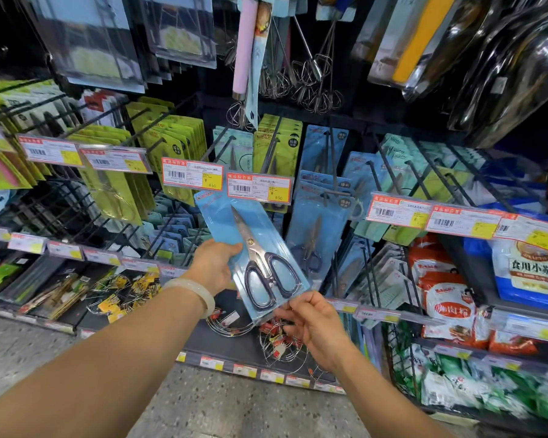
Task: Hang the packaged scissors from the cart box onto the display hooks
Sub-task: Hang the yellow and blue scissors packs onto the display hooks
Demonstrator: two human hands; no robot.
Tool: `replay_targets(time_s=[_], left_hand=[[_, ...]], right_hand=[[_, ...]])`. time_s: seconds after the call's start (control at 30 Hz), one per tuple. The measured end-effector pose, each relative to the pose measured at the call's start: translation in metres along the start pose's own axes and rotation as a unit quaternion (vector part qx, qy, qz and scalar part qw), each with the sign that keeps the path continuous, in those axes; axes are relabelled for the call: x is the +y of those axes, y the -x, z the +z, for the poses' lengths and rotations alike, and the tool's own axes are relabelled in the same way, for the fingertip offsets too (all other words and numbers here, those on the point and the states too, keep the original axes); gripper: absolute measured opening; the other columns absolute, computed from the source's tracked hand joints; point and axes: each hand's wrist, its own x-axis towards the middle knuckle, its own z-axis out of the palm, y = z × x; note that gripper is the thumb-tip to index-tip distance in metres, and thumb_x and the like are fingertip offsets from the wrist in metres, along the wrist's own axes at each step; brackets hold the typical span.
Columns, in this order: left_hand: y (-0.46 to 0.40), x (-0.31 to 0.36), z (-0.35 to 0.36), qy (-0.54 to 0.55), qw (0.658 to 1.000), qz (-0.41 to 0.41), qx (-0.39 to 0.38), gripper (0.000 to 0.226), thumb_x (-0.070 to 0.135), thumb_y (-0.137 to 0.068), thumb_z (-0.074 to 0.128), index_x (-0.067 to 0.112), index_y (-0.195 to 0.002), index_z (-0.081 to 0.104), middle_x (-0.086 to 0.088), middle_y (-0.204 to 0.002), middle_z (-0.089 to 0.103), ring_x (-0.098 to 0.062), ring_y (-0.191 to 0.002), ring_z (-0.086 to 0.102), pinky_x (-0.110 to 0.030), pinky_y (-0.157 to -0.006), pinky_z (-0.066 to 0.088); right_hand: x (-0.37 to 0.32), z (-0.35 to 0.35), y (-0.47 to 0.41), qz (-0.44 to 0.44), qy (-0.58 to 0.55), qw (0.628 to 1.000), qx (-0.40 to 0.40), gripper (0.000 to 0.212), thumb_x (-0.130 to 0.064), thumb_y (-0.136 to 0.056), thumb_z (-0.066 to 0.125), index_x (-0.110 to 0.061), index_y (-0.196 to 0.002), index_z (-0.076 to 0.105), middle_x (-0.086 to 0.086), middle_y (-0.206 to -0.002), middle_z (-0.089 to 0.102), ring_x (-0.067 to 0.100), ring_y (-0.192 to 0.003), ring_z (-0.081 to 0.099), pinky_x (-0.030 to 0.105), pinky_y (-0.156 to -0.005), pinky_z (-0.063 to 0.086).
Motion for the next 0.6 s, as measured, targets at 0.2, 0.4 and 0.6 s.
replay_targets(time_s=[0.2,0.4,0.6], left_hand=[[-0.002,-0.002,-0.002,-0.035,0.999,-0.033,0.024,0.035,-0.003,-0.092,0.053,-0.004,-0.126,0.051,-0.013,-0.100,0.064,-0.020,-0.069,0.058,-0.031,-0.049,0.055],[0.003,-0.003,0.000,-0.038,0.999,-0.012,0.022,0.028,-0.005,-0.091,0.053,0.005,-0.117,0.049,-0.012,-0.091,0.063,-0.023,-0.070,0.060,-0.032,-0.049,0.055],[0.019,-0.005,0.009,-0.021,0.998,0.057,0.001,0.028,-0.010,-0.091,0.050,0.005,-0.113,0.054,-0.012,-0.105,0.061,-0.020,-0.071,0.059,-0.032,-0.059,0.048]], right_hand=[[0.001,0.003,0.004,-0.035,0.047,0.998,0.020,0.016,0.004,-0.090,0.051,-0.009,-0.081,0.047,0.009,-0.084,0.073,0.014,-0.064,0.071,0.018,-0.038,0.043],[0.008,0.010,0.001,-0.044,0.078,0.990,0.110,0.015,0.004,-0.089,0.052,-0.009,-0.082,0.047,0.013,-0.080,0.069,0.012,-0.055,0.067,0.020,-0.038,0.044],[0.013,0.019,-0.002,0.011,0.093,0.982,0.163,0.005,-0.001,-0.091,0.052,0.000,-0.086,0.052,0.012,-0.070,0.067,0.016,-0.054,0.067,0.022,-0.045,0.053]])
